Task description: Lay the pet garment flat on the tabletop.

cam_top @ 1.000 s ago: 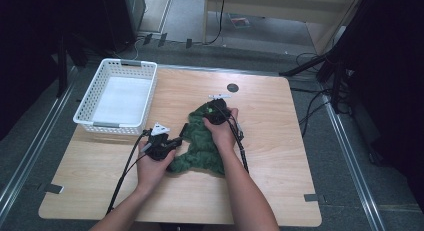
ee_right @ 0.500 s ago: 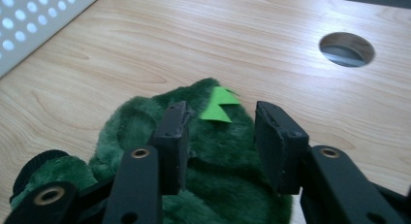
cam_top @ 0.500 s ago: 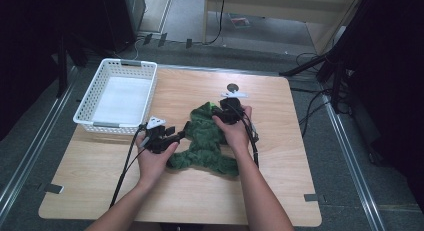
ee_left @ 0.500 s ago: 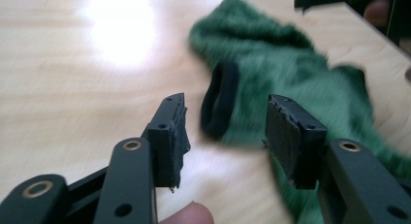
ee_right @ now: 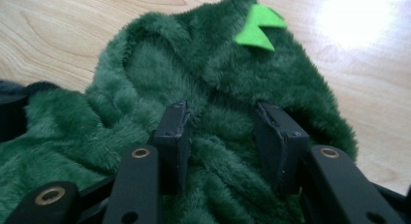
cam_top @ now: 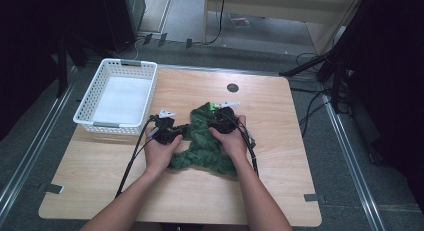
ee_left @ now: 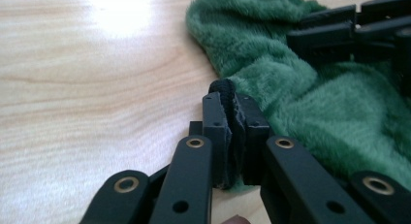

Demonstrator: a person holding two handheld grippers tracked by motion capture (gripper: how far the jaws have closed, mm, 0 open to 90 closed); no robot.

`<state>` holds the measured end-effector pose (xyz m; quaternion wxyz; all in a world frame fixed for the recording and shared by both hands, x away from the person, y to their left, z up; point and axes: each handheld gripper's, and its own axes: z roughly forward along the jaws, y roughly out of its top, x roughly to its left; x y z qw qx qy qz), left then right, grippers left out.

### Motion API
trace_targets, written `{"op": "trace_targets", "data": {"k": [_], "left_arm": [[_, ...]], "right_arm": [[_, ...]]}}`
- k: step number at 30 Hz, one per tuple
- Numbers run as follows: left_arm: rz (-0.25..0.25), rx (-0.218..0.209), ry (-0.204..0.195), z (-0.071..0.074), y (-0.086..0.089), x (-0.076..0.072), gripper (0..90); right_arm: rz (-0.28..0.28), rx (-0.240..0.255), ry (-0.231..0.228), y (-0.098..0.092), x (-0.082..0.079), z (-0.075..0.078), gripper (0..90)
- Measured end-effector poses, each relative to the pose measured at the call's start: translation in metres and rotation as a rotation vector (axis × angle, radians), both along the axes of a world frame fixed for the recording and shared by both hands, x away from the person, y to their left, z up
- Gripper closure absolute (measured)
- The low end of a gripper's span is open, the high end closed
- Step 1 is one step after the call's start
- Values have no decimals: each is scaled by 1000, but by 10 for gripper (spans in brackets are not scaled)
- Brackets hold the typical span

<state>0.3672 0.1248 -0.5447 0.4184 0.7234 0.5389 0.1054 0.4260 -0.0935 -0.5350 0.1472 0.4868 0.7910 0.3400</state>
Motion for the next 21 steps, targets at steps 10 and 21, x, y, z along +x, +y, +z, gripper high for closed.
{"op": "trace_targets", "data": {"k": [10,21], "left_arm": [[6,-25,-44,9,8,-13,649],[-147,16,-60,12,5,-57,549]], "right_arm": [[-29,23,-102,-5,-6,11,514],[57,82,-123,-27,-97,24,505]]}}
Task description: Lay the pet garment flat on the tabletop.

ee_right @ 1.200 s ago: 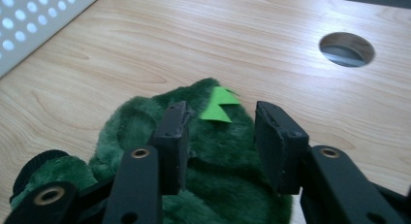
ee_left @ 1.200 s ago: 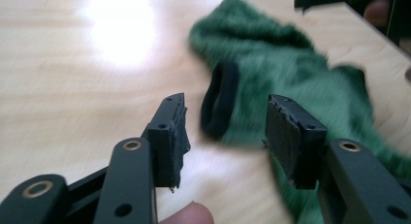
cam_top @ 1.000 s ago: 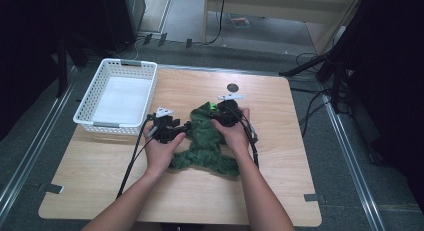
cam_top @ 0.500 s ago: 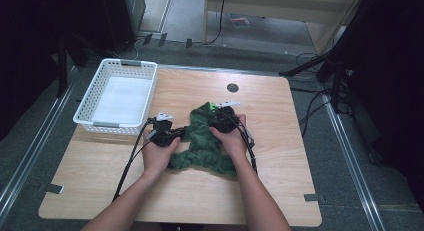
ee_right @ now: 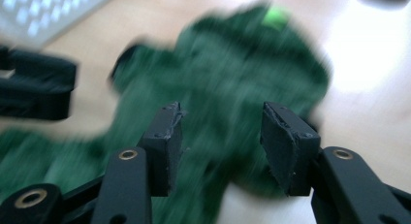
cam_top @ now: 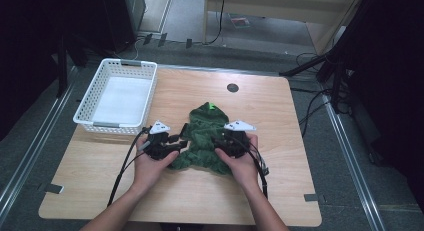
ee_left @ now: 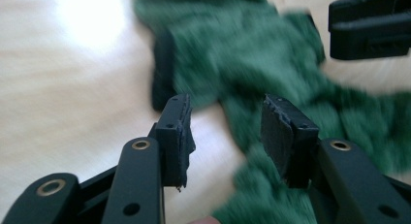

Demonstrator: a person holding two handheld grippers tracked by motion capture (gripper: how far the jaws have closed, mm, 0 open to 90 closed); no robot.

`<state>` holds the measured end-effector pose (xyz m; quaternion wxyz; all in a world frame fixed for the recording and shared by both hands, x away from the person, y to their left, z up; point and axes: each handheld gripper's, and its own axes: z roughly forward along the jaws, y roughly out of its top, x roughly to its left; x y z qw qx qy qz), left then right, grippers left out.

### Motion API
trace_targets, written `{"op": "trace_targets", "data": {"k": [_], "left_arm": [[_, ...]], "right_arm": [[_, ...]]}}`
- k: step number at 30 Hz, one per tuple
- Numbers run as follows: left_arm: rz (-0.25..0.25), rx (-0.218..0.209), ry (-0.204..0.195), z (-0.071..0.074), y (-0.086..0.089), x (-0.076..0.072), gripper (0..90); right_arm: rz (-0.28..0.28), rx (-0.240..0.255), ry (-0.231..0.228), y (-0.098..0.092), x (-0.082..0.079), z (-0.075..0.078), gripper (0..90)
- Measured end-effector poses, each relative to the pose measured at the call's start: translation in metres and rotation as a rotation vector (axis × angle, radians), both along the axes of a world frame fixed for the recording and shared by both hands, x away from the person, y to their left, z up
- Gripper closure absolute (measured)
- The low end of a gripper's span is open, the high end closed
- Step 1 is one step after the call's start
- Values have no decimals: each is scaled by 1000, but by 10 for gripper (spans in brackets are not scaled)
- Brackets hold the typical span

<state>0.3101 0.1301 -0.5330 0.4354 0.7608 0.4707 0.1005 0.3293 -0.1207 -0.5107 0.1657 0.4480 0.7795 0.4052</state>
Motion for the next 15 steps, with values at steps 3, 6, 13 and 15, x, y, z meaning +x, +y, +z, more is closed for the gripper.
{"op": "trace_targets", "data": {"k": [3,6,13,15], "left_arm": [[-19,16,5,-5,-11,-2,565],[-39,54,-13,-9,-24,-1,619],[-22,154,-51,-16,-29,-4,869],[8,125,-36,-17,-25,-2,875]], "right_arm": [[50,-26,65,3,-12,-11,530],[35,-72,48,7,-18,-19,697],[-35,-130,-21,7,-23,-30,852],[-72,-158,-29,1,-21,-32,858]]}}
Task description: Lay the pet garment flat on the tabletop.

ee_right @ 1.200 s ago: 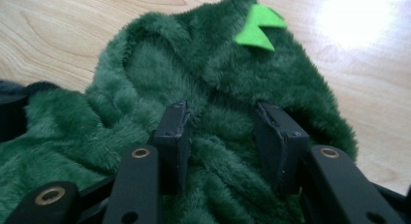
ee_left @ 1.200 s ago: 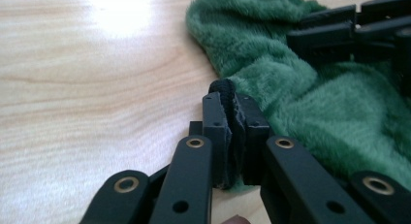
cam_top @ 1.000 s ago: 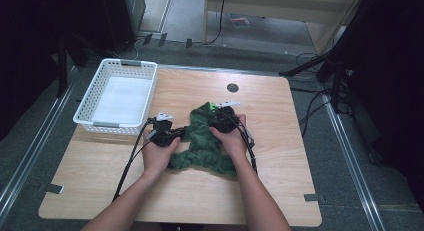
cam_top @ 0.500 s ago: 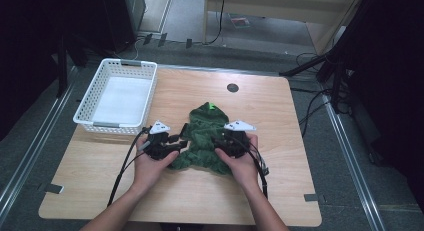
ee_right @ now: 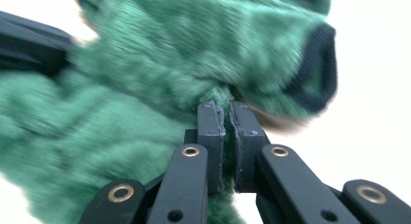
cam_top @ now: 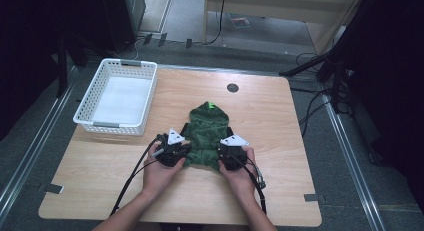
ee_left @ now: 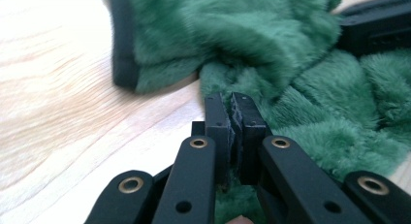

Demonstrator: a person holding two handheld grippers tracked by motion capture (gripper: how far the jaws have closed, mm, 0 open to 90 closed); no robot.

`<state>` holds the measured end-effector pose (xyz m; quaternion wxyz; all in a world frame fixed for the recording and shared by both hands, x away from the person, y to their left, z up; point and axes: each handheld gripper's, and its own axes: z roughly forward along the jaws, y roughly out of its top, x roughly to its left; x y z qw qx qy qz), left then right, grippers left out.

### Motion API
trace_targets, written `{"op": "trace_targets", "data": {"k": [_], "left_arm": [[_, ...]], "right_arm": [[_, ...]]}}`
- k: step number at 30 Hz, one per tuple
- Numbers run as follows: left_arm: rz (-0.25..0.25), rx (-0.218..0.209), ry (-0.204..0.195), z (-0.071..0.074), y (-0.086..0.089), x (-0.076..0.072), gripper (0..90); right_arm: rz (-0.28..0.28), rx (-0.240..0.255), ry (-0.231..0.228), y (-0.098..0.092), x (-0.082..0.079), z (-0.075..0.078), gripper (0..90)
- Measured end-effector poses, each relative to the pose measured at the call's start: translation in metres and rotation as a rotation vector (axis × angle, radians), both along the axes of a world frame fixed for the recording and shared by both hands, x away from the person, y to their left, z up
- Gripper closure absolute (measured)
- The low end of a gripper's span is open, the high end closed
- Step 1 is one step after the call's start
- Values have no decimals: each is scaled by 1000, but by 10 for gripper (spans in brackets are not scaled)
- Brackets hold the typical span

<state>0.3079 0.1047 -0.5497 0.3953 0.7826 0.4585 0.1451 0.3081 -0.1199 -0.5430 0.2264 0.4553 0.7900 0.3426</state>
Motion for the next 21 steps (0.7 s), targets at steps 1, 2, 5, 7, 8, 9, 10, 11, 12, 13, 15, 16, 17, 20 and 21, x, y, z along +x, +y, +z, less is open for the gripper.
{"op": "trace_targets", "data": {"k": [1,2,5,7,8,9,10,11,12,13,15,16,17,20,21], "left_arm": [[17,-18,7,0,2,1,878],[26,-32,14,-1,4,2,879],[44,-82,33,-1,8,4,875],[20,-111,22,-1,9,3,825],[11,-114,19,-1,9,3,733],[-6,-112,17,-1,9,2,626],[-20,-129,12,0,11,1,564],[-27,-151,5,0,14,0,537],[-24,-165,-2,2,17,-2,515],[-14,-173,-8,3,21,-4,496],[-9,-207,-12,6,30,-8,480],[-8,-215,-13,7,34,-10,474],[-15,-221,-16,8,38,-13,470],[-36,-210,-14,11,46,-22,461],[-45,-211,-7,11,49,-25,461]], "right_arm": [[-13,-21,-15,-3,0,-2,860],[-26,-33,-28,-5,0,-3,859],[-15,-26,-34,-7,-1,-4,844],[-4,31,-16,-9,0,-4,766],[18,77,-1,-11,1,-4,691],[34,105,8,-12,1,-3,631],[46,118,7,-13,1,-3,604],[53,131,4,-15,0,-2,578],[57,148,3,-17,0,1,551],[54,164,-1,-20,-1,3,533],[47,190,-11,-25,-5,9,513],[48,205,-19,-28,-8,13,510],[52,214,-29,-31,-11,16,508],[58,224,-45,-41,-22,22,503],[55,225,-46,-45,-26,23,503]]}}
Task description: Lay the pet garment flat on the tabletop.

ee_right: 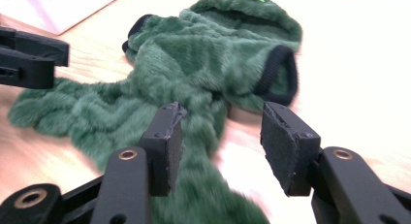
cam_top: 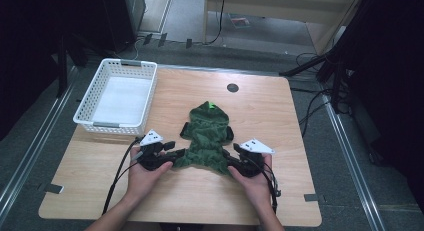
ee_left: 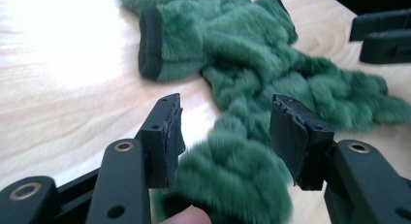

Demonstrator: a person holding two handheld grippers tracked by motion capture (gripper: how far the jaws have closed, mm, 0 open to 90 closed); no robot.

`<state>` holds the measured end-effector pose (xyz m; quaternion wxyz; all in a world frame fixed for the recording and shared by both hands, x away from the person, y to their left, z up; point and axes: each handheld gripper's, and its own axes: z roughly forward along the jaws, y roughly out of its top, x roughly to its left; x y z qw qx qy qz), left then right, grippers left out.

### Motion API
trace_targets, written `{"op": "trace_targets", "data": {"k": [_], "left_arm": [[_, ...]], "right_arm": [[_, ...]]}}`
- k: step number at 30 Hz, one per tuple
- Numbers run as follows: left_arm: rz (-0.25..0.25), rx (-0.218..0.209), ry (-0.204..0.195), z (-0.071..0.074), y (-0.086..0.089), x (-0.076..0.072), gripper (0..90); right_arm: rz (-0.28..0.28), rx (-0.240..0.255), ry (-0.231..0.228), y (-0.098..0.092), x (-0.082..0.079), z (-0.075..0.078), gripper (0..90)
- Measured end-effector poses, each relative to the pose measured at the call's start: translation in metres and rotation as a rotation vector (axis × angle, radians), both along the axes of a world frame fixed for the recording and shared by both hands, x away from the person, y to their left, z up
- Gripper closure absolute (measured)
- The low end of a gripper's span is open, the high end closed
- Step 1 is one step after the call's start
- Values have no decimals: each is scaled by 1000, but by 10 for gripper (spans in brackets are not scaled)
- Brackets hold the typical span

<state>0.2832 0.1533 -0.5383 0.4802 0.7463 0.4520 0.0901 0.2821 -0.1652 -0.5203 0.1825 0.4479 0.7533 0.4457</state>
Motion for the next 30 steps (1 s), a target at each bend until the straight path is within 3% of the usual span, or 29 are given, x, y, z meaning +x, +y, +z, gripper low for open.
{"op": "trace_targets", "data": {"k": [4,11,13,17,20,22,25,30], "left_arm": [[17,-7,8,0,9,-6,505],[17,-13,29,-9,23,-16,550],[16,-16,48,-13,24,-18,574],[-32,-2,52,-13,16,-20,641],[-67,42,34,-15,8,-24,670],[-100,27,50,-15,7,-25,686],[-129,28,44,-15,6,-27,681],[-140,2,31,-15,7,-28,607]], "right_arm": [[-21,33,11,-14,-14,-1,507],[-43,-8,-8,-37,-31,-8,503],[-46,-2,11,-44,-34,-12,502],[-43,-5,53,-48,-36,-22,504],[-17,-7,60,-44,-35,-24,504],[-9,-15,64,-40,-34,-26,505],[-12,-75,62,-37,-33,-30,500],[-63,-80,63,-44,-31,-30,500]]}}
